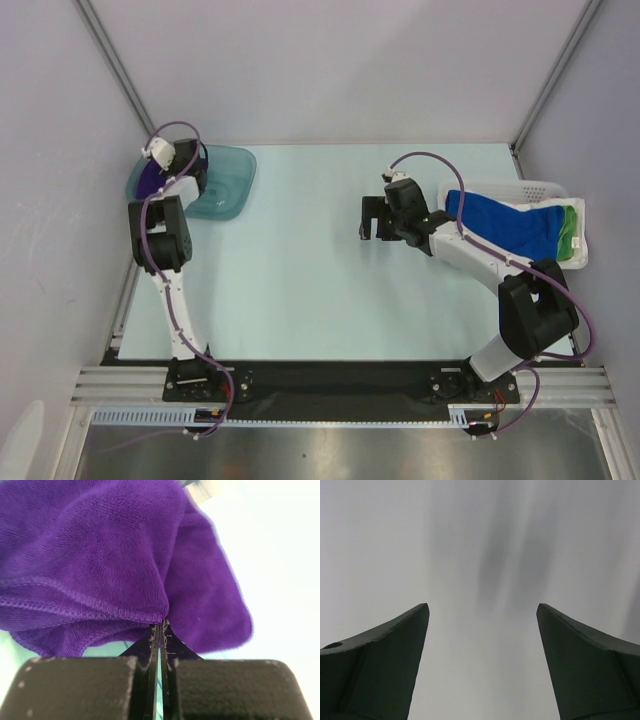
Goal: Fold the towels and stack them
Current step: Grab crumpled towel, then move the towel to the center of the board
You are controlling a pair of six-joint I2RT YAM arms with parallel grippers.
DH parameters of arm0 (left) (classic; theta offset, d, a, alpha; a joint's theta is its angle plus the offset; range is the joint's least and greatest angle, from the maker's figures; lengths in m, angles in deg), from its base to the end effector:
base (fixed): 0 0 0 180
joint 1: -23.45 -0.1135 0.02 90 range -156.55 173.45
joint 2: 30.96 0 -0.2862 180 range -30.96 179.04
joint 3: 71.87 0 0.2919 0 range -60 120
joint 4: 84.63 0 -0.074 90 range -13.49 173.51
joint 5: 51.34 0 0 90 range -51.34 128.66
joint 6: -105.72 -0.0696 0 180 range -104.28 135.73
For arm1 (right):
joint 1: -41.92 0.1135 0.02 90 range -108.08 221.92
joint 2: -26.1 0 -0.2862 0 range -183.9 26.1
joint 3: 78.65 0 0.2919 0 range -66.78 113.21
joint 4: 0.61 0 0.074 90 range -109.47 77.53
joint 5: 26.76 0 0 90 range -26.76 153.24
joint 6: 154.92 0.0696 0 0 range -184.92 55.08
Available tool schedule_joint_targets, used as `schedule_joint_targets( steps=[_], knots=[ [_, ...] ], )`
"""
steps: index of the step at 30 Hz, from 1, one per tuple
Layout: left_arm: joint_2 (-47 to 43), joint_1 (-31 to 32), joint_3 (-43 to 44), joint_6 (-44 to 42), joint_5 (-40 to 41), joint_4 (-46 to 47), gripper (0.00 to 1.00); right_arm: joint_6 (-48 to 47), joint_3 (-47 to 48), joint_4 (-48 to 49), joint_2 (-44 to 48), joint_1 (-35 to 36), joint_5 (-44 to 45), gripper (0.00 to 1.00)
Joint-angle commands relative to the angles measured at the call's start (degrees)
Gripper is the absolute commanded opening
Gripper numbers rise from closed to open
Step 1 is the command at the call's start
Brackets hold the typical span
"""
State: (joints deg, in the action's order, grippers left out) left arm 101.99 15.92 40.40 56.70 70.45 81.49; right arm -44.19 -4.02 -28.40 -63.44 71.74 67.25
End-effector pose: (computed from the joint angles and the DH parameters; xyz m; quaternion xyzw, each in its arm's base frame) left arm 0.5878 0.1147 0.1444 -0.4659 0.7239 0.1034 0.4982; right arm 0.3540 0.1973 0.2273 -0.0586 0.9137 0.1422 0.3762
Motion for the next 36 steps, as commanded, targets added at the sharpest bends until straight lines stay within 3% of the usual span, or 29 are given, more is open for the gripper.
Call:
schedule_joint_targets(
  steps=[1, 8, 14, 30, 34, 36],
  knots=[
    [-10.7, 1.8, -5.0, -5.7, -1.0, 17.7, 0.00, -1.0, 2.7, 1.2, -0.2, 0.0, -0.3, 0.94],
    [-23.3, 5.9, -25.0, -8.1, -0.6, 34.6, 0.00, -1.0, 3.0, 0.9, -0.4, 0.0, -0.4, 0.93],
    [-32.1, 9.4, -35.0, -12.4, 0.6, 46.0, 0.00, -1.0, 2.9, 1.1, -0.3, 0.0, -0.8, 0.93],
    [-51.4, 21.8, -46.6, -28.0, 5.9, 64.2, 0.00, -1.6, 2.1, 3.0, -1.0, 0.1, -2.2, 0.92],
    [-56.7, 25.2, -44.1, -32.5, 3.0, 63.0, 0.00, -1.7, 1.0, 4.6, 0.7, 0.0, -1.6, 0.92],
    [-59.0, 28.4, -39.5, -34.0, 1.4, 56.2, 0.00, -1.6, 0.9, 4.8, 1.7, 0.0, -0.8, 0.92]
  ],
)
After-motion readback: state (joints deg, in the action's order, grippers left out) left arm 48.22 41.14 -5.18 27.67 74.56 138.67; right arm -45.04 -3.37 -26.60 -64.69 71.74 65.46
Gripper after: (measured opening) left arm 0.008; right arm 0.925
